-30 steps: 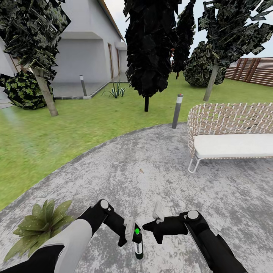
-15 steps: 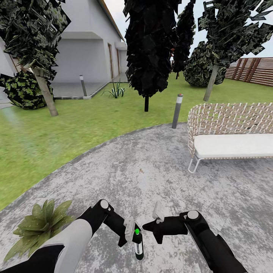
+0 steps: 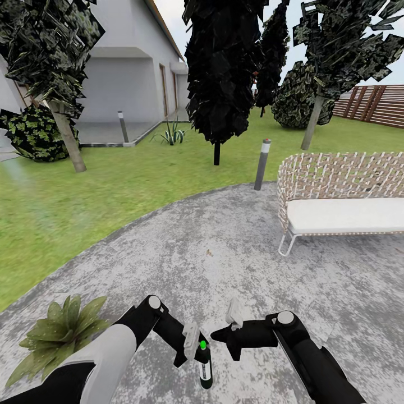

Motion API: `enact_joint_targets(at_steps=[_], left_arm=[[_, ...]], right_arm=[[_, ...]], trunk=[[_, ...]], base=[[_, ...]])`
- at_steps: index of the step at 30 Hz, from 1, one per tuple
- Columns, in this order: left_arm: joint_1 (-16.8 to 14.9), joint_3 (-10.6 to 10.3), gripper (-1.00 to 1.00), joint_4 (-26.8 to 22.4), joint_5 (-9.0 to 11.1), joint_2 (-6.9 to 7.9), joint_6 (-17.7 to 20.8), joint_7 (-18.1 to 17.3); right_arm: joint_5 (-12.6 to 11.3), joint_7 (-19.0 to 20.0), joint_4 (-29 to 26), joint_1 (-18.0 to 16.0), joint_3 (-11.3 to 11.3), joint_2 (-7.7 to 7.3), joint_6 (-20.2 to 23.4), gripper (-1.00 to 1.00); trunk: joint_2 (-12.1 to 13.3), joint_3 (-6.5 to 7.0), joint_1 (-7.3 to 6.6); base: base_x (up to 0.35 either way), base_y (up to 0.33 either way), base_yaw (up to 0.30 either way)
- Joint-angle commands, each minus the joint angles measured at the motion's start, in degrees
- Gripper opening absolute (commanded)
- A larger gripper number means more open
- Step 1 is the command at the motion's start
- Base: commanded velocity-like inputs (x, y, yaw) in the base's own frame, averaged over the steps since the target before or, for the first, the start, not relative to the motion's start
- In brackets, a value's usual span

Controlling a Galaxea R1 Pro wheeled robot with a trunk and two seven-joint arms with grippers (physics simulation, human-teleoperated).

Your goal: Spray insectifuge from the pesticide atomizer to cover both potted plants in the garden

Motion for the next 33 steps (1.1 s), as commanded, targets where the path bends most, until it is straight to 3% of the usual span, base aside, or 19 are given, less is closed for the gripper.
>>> enact_joint_targets(at_steps=[1,9,13,16,33], left_arm=[[-0.03,0.51,-1.00,-0.05,-0.48,-0.06,-0.41,-0.16],[-0.03,0.43,-1.00,-0.05,-0.11,-0.06,-0.44,-0.17],[-0.03,0.42,-1.00,-0.05,3.81,-0.06,-0.45,-0.17],[-0.03,0.42,-1.00,-0.05,5.07,-0.06,-0.45,-0.20],[-0.04,0.49,-1.00,-0.12,5.34,-0.06,-0.40,-2.71]], right_arm=[[0.12,0.17,-0.10,-0.03,0.05,-0.03,0.53,-1.00],[0.12,0.09,-0.10,-0.04,0.05,0.06,0.53,-1.00],[0.05,0.07,-0.08,-0.05,0.05,0.06,0.54,-1.00],[0.03,0.06,-0.06,-0.06,0.05,0.06,0.54,-1.00],[0.03,0.08,-0.04,-0.06,0.05,0.07,0.54,-1.00]], trunk=[[-0.02,-0.05,-0.01],[-0.02,-0.05,-0.01],[-0.02,-0.05,-0.01],[-0.02,-0.05,-0.01],[-0.02,-0.05,-0.01]], base=[[0.000,0.000,0.000],[0.000,0.000,0.000],[0.000,0.000,0.000],[0.000,0.000,0.000],[0.000,0.000,0.000]])
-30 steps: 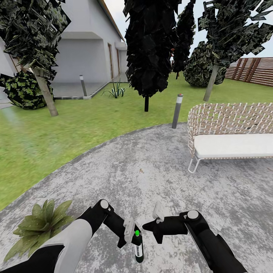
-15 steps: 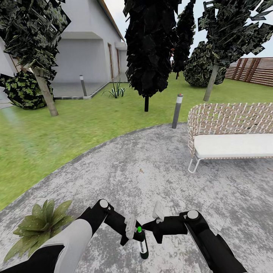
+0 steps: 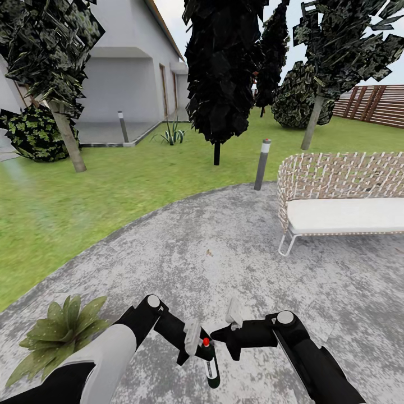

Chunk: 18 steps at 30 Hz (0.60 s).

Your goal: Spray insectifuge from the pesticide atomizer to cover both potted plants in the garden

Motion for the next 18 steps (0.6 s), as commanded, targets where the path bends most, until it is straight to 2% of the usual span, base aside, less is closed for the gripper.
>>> enact_joint_targets(at_steps=[1,3,5,6,7,9,11,14,18], left_arm=[[-0.02,0.52,-1.00,-0.06,-0.52,-0.06,-0.38,-0.03],[-0.06,0.51,-1.00,-0.09,-0.70,-0.06,-0.32,0.56],[-0.09,0.12,-1.00,-0.82,-1.99,-0.06,0.03,2.59],[-0.09,-0.75,-1.00,-1.53,-4.12,-0.06,1.24,3.55],[-0.10,-2.16,-1.00,-2.32,-7.75,-0.06,3.82,5.19],[-0.10,-3.60,-1.00,-3.00,-13.53,-0.06,8.36,9.67],[-0.09,-4.04,-1.00,-3.19,-16.55,-0.06,10.36,12.86],[-0.08,-4.25,-1.00,-3.29,-18.37,-0.06,11.84,15.63],[-0.07,-4.27,-1.00,-3.15,-18.25,-0.06,13.32,21.07]], right_arm=[[0.12,0.17,-0.08,-0.04,0.05,-0.03,0.52,-1.00],[0.12,0.20,-0.09,-0.04,0.05,-0.04,0.52,-1.00],[0.12,0.26,-0.11,-0.04,0.09,-0.04,0.52,-1.00],[0.12,0.29,-0.09,-0.04,0.11,-0.04,0.52,-1.00],[0.12,0.35,-0.10,-0.04,0.12,-0.08,0.51,-1.00],[0.12,0.46,-0.11,-0.04,0.18,-0.11,0.49,-1.00],[0.12,0.50,-0.11,-0.04,0.23,-0.12,0.47,-1.00],[0.05,0.49,-0.12,-0.04,0.17,-0.13,0.46,-1.00],[-0.20,0.37,0.37,0.11,0.03,-0.27,0.45,-1.00]], trunk=[[-0.02,-0.05,-0.01],[-0.02,-0.05,-0.01],[-0.02,-0.05,-0.01],[-0.02,-0.05,-0.01],[-0.02,-0.05,-0.01],[-0.02,-0.05,-0.01],[-0.02,-0.05,-0.01],[-0.02,-0.05,-0.01],[-0.02,-0.05,-0.01]], base=[[0.000,0.000,0.000],[0.000,0.000,0.000],[0.000,0.000,0.000],[0.000,0.000,0.000],[0.000,0.000,0.000],[0.000,0.000,0.000],[0.000,0.000,0.000],[0.000,0.000,0.000],[0.000,0.000,0.000]])
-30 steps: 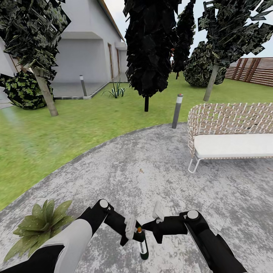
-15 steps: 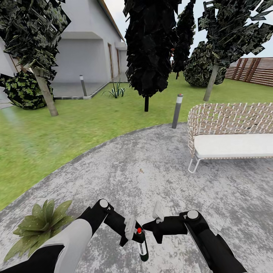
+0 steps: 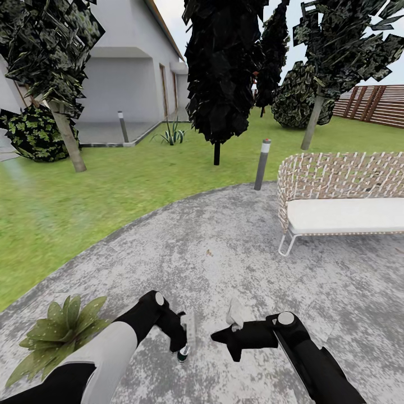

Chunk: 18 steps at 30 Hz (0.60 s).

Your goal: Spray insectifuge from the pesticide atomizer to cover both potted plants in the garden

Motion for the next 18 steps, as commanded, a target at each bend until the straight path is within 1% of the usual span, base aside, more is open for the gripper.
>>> enact_joint_targets(at_steps=[1,2,3,4,5,6,7,8,9,10,11,12,13,15,16,18], left_arm=[[0.01,0.32,-1.00,0.06,0.22,-0.05,0.02,1.59],[0.02,0.43,-1.00,0.12,0.98,-0.05,0.08,2.56],[0.03,0.93,-1.00,0.23,4.73,-0.05,0.13,3.82],[0.03,1.14,-1.00,0.25,7.21,-0.05,0.14,4.19],[0.03,1.36,-1.00,0.32,11.11,-0.05,0.15,4.54],[0.04,1.45,-1.00,0.35,13.58,-0.05,0.15,4.84],[0.10,1.52,-1.00,0.45,16.59,-0.05,0.15,5.93],[0.14,1.55,-1.00,0.72,17.97,-0.05,0.15,7.31],[0.16,1.53,-1.00,1.32,18.94,-0.05,0.19,9.23],[0.19,1.53,-1.00,2.72,19.88,-0.05,0.21,12.92],[0.20,1.52,-1.00,3.79,20.27,-0.05,0.24,15.68],[0.20,1.52,-1.00,5.38,20.64,-0.05,0.28,19.81],[0.21,1.51,-1.00,6.37,20.78,-0.05,0.30,22.33],[0.21,1.60,-1.00,7.78,21.12,-0.05,0.32,26.09],[0.21,1.93,-1.00,8.29,21.94,-0.05,0.32,27.57],[0.21,2.97,-1.00,8.82,24.36,-0.05,0.36,28.56]], right_arm=[[-0.01,0.13,1.08,0.03,-0.03,-0.24,0.53,-1.00],[-0.08,0.12,2.58,0.07,-0.09,-0.34,0.52,-1.00],[-0.19,0.16,7.26,0.18,-0.22,-0.61,0.15,1.00],[-0.22,0.13,9.31,0.21,-0.28,-1.06,-0.02,1.00],[-0.27,0.02,12.00,0.24,-0.37,-2.43,-0.55,1.00],[-0.32,-0.03,13.70,0.25,-0.42,-3.72,-1.35,1.00],[-0.49,-0.07,16.43,0.25,-0.77,-5.87,-3.32,1.00],[-0.75,-0.10,18.52,0.26,-1.47,-7.14,-5.06,1.00],[-1.09,-0.13,20.93,0.26,-2.68,-8.14,-7.03,1.00],[-1.47,-0.16,25.25,0.26,-5.55,-9.05,-10.31,1.00],[-1.61,-0.18,28.68,0.26,-8.13,-9.39,-12.52,1.00],[-1.73,-0.19,34.26,0.26,-12.87,-9.69,-15.37,1.00],[-1.78,-0.20,37.79,0.26,-16.56,-9.80,-16.64,1.00],[-1.83,-0.24,42.77,0.26,-24.30,-9.92,-17.98,1.00],[-1.84,-0.30,44.73,0.26,-29.77,-9.96,-18.43,1.00],[-1.85,-0.66,46.14,0.26,-36.12,-9.98,-18.72,1.00]], trunk=[[-0.02,-0.05,-0.01],[-0.02,-0.05,-0.01],[-0.02,-0.05,-0.01],[-0.02,-0.05,-0.01],[-0.02,-0.05,-0.01],[-0.02,-0.05,-0.01],[-0.02,-0.05,-0.01],[-0.02,-0.05,-0.01],[-0.02,-0.05,-0.01],[-0.02,-0.05,-0.01],[-0.02,-0.05,-0.01],[-0.02,-0.05,-0.01],[-0.02,-0.05,-0.01],[-0.02,-0.05,-0.01],[-0.02,-0.05,-0.01],[-0.02,-0.05,-0.01]], base=[[0.000,0.000,0.000],[0.000,0.000,0.000],[0.000,0.000,0.000],[0.000,0.000,0.000],[0.000,0.000,0.000],[0.000,0.000,0.000],[0.000,0.000,0.000],[0.000,0.000,0.000],[0.000,0.000,0.000],[0.000,0.000,0.000],[0.000,0.000,0.000],[0.000,0.000,0.000],[0.000,0.000,0.000],[0.000,0.000,0.000],[0.000,0.000,0.000],[0.000,0.000,0.000]])
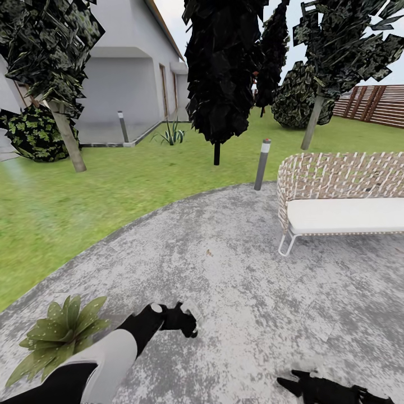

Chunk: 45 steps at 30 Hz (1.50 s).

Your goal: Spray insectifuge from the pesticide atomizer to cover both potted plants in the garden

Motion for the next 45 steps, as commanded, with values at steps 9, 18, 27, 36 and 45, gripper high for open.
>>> enact_joint_targets(at_steps=[9,18,27,36,45], left_arm=[[0.00,2.16,-1.00,2.71,7.50,-0.03,-0.11,0.90],[-0.02,2.28,-1.00,4.60,7.65,-0.03,-0.02,0.86],[-0.02,4.29,-1.00,4.62,7.74,-0.03,-0.10,0.87],[-0.02,4.66,-1.00,4.62,7.74,-0.03,-0.06,0.87],[-0.02,4.67,-1.00,4.62,7.80,-0.03,-0.02,0.86]], right_arm=[[0.70,-18.18,3.00,-0.05,-13.61,0.66,0.12,1.00],[0.55,-18.84,4.64,-0.05,-13.79,0.49,0.35,1.00],[0.46,-18.60,4.55,-0.05,-14.03,0.31,0.64,1.00],[0.44,-18.52,4.55,-0.05,-14.07,0.22,0.65,1.00],[0.39,-18.70,4.55,-0.05,-14.08,0.22,0.65,1.00]], trunk=[[-0.02,-0.05,-0.01],[-0.02,-0.05,-0.01],[-0.02,-0.05,-0.01],[-0.02,0.34,-0.01],[-0.02,0.63,-0.01]], base=[[0.000,0.000,0.000],[0.000,0.000,0.000],[0.194,0.017,-0.150],[0.171,-0.193,-0.252],[0.009,-0.010,-0.102]])
